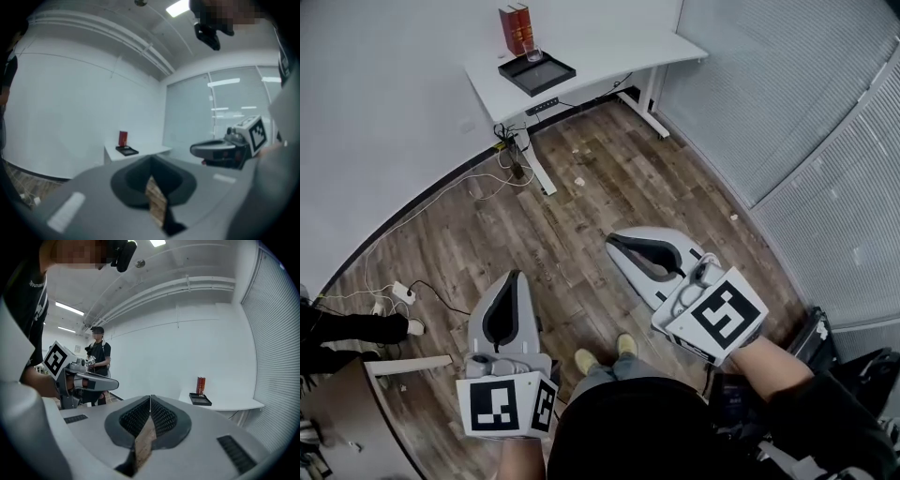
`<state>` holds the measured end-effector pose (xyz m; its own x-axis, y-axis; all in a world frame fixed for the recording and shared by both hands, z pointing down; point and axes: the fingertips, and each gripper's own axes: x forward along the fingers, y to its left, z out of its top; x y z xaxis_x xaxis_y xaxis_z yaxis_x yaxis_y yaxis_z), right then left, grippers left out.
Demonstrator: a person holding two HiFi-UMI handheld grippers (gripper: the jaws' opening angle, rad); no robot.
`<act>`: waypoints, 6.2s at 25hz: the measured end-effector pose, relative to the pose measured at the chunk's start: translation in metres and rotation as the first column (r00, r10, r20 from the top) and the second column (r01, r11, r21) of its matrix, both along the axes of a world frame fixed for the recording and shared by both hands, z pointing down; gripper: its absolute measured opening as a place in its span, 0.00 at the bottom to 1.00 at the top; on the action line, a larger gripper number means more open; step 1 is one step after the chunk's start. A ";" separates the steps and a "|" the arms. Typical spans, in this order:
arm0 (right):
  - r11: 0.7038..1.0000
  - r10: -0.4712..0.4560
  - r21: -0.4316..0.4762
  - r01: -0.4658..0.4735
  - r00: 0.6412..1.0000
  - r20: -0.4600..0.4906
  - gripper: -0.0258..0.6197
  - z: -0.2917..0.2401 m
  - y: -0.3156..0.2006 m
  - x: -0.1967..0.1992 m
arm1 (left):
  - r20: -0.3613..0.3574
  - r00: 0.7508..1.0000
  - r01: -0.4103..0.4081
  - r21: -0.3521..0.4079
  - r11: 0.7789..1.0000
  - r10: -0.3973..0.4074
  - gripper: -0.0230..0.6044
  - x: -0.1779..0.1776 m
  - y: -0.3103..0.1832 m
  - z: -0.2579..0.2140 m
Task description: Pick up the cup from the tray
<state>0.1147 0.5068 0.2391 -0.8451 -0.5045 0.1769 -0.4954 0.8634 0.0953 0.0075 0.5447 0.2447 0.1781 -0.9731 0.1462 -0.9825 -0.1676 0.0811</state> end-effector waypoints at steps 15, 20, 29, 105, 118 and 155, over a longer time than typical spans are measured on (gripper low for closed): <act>0.997 -0.055 0.045 0.056 0.998 -0.018 0.06 -0.001 0.018 -0.059 | 0.014 0.999 -0.036 0.032 0.999 0.036 0.04 -0.044 0.009 -0.008; 0.998 -0.045 0.052 0.046 0.999 -0.030 0.06 -0.001 0.021 -0.062 | 0.003 0.999 -0.045 0.045 0.998 0.045 0.04 -0.051 0.011 -0.010; 0.998 -0.014 0.060 0.018 0.998 -0.054 0.06 0.001 0.014 -0.062 | -0.003 0.996 -0.088 0.051 0.995 0.088 0.04 -0.049 0.001 -0.013; 0.985 -0.152 -0.085 0.152 0.988 -0.002 0.06 0.045 -0.350 -0.070 | 0.004 0.999 0.037 -0.051 0.998 -0.037 0.04 -0.044 -0.350 0.016; 0.982 -0.176 -0.072 0.176 0.984 0.006 0.06 0.040 -0.396 -0.053 | 0.028 0.998 0.058 -0.045 0.997 -0.057 0.04 -0.026 -0.394 0.008; 0.995 -0.099 -0.015 0.100 0.994 0.042 0.06 0.028 -0.437 -0.039 | 0.100 0.995 -0.001 0.041 0.999 -0.003 0.04 -0.010 -0.421 -0.023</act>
